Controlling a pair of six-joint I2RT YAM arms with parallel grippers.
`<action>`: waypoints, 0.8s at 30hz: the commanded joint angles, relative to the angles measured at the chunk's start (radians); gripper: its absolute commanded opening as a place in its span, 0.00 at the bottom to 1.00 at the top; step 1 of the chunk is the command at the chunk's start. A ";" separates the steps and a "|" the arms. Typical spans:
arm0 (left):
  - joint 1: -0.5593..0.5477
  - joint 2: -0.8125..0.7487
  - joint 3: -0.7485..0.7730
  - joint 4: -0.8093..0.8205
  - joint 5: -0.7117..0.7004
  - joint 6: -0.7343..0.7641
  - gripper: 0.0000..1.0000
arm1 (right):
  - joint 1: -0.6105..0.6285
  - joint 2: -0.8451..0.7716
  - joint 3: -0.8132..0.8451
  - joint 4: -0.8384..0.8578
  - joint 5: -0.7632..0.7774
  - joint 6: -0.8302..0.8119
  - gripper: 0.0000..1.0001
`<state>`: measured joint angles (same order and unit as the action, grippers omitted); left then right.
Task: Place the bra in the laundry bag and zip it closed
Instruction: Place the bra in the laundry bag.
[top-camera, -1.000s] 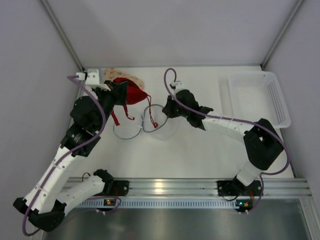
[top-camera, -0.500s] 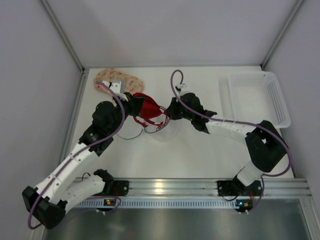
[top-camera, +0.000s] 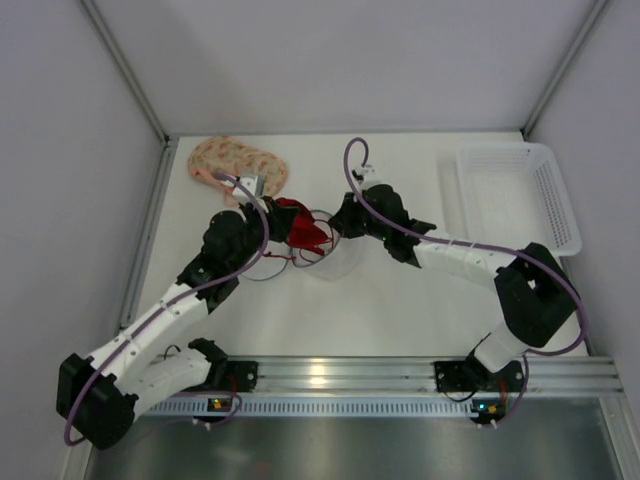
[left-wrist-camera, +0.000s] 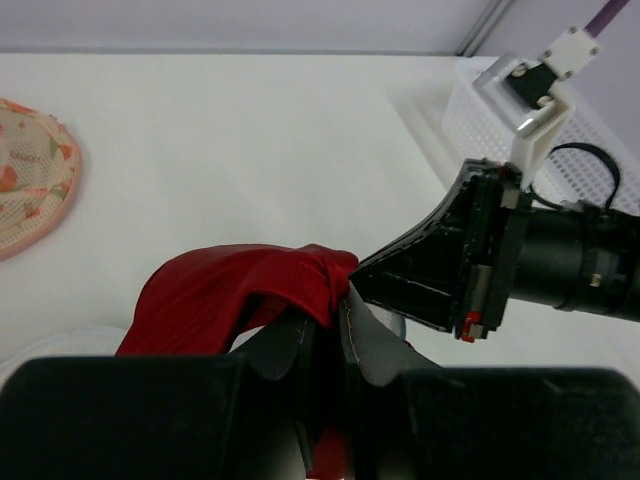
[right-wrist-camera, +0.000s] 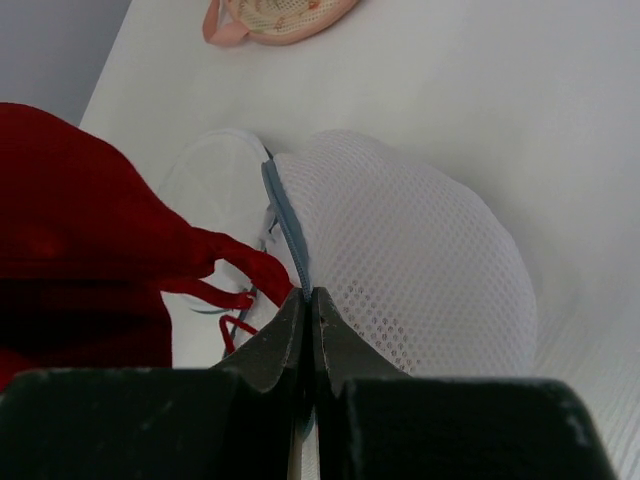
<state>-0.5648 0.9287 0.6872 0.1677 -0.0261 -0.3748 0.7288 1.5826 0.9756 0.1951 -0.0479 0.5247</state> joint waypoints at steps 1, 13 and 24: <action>-0.001 0.042 -0.015 0.058 -0.031 0.013 0.00 | -0.008 -0.056 0.038 0.064 -0.009 -0.002 0.00; -0.026 0.258 -0.035 0.191 0.022 -0.038 0.00 | 0.004 -0.055 0.072 0.026 0.011 -0.017 0.00; -0.201 0.439 0.046 0.309 0.022 -0.009 0.00 | 0.007 -0.124 -0.040 0.148 0.085 0.058 0.00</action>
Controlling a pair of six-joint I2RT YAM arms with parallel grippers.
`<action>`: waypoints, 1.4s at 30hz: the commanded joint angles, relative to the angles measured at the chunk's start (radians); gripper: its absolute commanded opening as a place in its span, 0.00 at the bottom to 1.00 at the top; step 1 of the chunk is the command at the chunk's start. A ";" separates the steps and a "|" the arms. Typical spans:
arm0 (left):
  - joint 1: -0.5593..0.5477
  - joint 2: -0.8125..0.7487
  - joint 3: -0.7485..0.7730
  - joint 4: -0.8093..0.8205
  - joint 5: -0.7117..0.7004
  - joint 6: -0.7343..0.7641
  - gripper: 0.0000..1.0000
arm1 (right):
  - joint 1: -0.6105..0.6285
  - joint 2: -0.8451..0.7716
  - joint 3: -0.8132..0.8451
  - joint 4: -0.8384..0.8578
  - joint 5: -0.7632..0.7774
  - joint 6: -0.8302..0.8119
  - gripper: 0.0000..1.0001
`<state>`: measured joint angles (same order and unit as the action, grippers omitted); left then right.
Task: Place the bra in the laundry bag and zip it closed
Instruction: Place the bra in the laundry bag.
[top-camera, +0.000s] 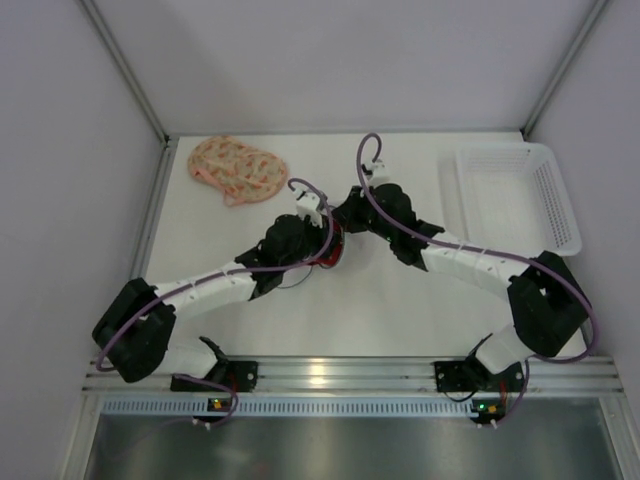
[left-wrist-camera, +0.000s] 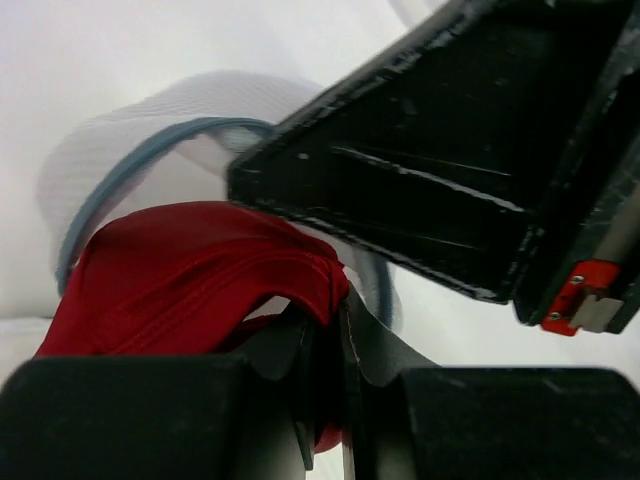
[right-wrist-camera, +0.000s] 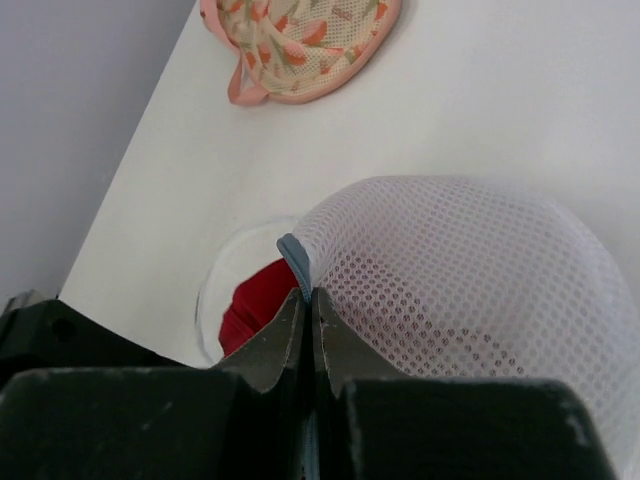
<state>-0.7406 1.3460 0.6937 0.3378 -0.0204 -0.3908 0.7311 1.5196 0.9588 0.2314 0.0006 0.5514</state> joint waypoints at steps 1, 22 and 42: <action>-0.026 0.051 0.041 0.157 0.043 0.001 0.00 | 0.005 -0.065 -0.032 0.121 0.038 0.050 0.00; -0.042 -0.250 0.164 -0.318 -0.272 0.066 0.98 | -0.010 -0.052 -0.015 0.039 0.070 0.022 0.00; 0.382 -0.351 -0.147 -0.587 -0.256 -0.514 0.95 | -0.010 -0.016 0.014 0.028 0.029 0.001 0.00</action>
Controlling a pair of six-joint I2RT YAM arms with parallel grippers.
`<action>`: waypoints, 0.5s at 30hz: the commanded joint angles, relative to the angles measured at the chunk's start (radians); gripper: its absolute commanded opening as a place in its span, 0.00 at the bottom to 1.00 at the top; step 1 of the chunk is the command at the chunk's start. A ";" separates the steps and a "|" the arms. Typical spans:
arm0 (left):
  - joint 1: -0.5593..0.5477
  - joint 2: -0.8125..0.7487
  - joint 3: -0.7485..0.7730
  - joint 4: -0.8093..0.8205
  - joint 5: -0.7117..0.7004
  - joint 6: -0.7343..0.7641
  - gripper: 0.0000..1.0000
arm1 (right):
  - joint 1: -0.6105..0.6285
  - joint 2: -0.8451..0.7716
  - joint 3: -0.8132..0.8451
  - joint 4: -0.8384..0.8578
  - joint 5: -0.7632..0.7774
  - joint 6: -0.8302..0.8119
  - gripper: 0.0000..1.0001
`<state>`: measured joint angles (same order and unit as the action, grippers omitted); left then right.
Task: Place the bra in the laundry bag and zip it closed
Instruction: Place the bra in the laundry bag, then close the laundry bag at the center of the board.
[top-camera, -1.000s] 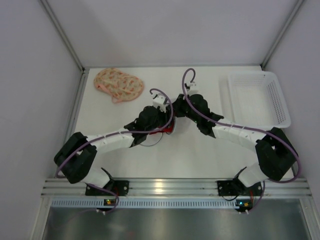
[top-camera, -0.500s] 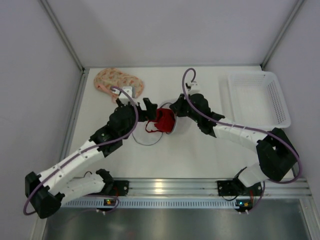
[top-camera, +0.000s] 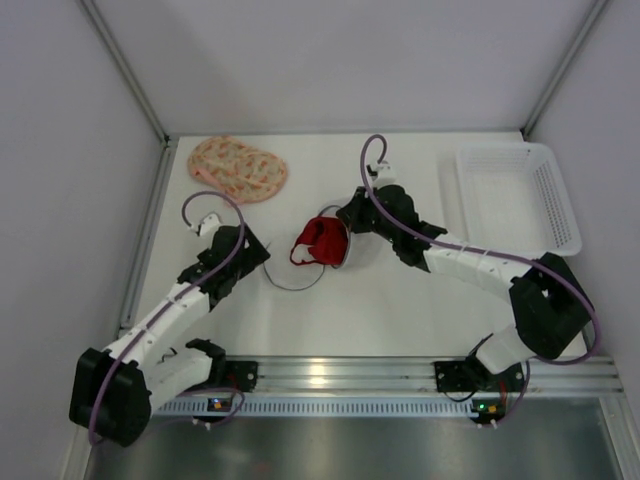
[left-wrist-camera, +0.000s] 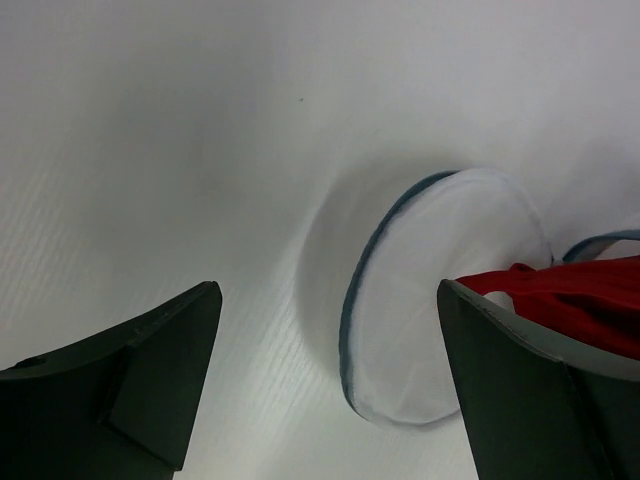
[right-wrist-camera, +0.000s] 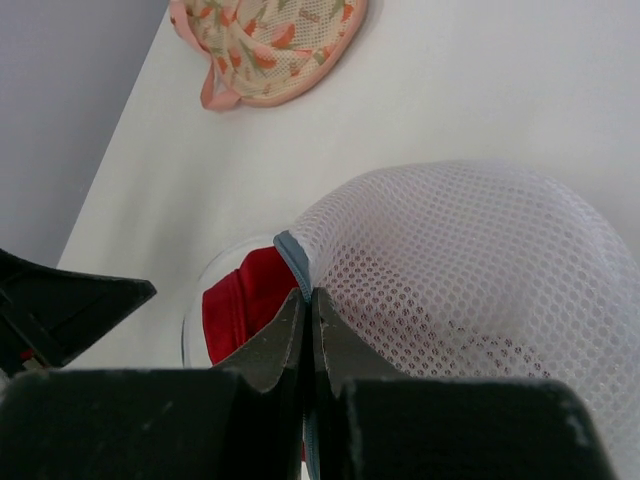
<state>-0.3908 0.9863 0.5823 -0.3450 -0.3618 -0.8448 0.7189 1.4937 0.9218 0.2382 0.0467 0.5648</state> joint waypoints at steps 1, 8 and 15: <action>0.036 0.017 -0.056 0.118 0.095 -0.060 0.95 | 0.002 0.010 0.052 0.019 -0.016 -0.014 0.00; 0.036 0.126 -0.114 0.328 0.197 -0.062 0.85 | 0.001 0.010 0.064 0.009 -0.011 -0.023 0.00; 0.036 0.233 -0.085 0.386 0.271 -0.048 0.51 | 0.001 0.016 0.069 0.003 -0.010 -0.023 0.00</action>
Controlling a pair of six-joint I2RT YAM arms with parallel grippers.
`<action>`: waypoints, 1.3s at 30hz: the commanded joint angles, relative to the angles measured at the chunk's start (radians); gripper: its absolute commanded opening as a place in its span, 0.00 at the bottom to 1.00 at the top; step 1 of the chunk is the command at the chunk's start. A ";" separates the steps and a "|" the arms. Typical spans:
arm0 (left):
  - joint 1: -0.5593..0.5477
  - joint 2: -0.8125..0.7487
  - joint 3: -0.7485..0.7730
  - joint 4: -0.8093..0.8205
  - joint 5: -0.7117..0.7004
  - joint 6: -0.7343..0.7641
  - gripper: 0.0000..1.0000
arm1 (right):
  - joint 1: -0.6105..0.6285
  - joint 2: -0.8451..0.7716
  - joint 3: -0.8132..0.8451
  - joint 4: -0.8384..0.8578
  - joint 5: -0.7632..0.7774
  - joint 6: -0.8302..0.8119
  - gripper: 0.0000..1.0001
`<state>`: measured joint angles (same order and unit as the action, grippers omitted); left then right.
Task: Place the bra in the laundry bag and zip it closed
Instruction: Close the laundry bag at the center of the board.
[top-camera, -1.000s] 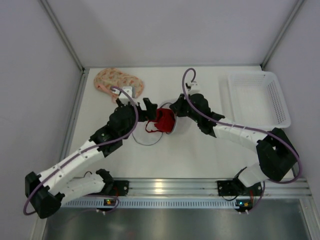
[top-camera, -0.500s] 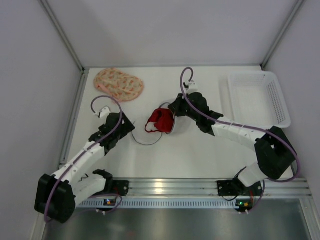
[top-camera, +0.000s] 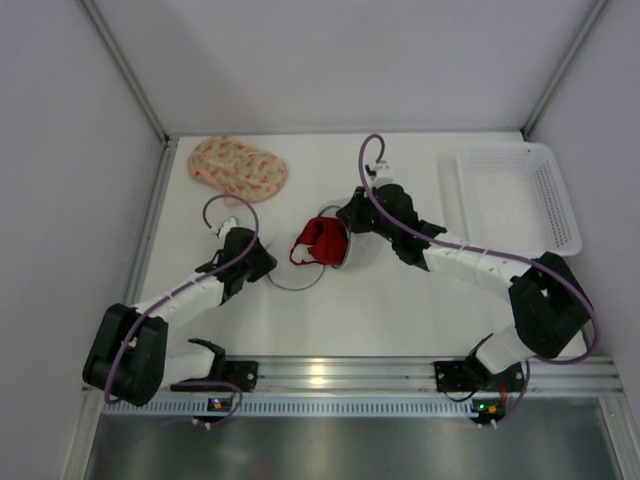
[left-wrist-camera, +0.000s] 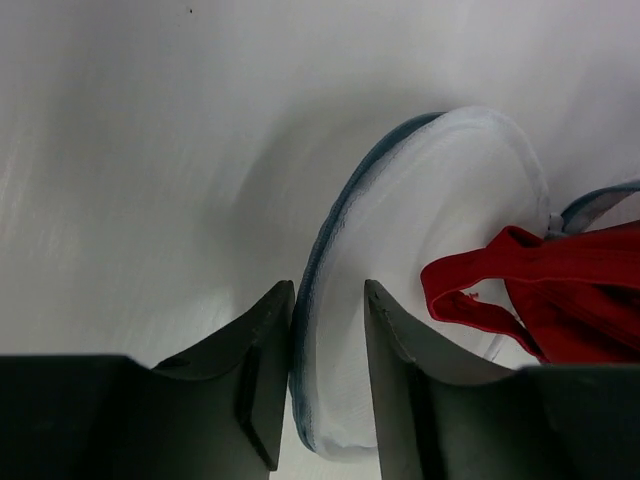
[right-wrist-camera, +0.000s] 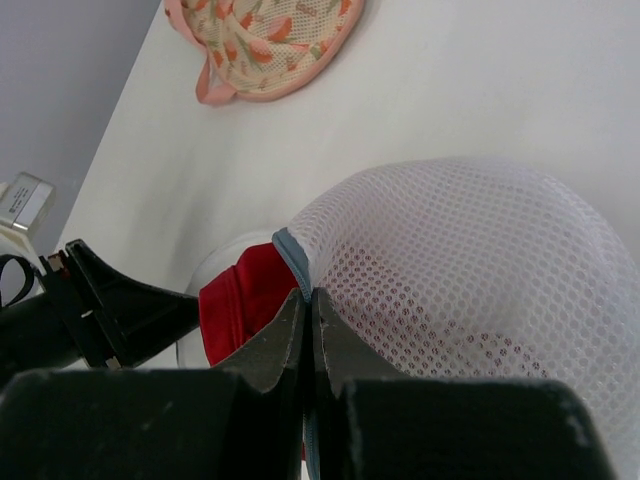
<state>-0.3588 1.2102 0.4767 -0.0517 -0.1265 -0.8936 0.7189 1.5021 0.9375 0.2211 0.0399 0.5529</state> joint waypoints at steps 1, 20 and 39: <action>0.004 0.008 0.019 0.095 0.031 0.002 0.36 | 0.001 0.009 0.053 0.020 0.000 -0.014 0.00; 0.004 -0.305 0.488 -0.324 -0.157 0.323 0.00 | -0.015 0.012 -0.003 0.082 0.038 -0.031 0.00; 0.003 -0.219 0.695 -0.519 -0.071 0.485 0.00 | -0.033 0.107 0.192 -0.137 -0.025 -0.024 0.00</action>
<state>-0.3588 0.9764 1.1278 -0.5575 -0.2245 -0.4686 0.6804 1.6192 1.0809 0.0685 0.0292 0.5259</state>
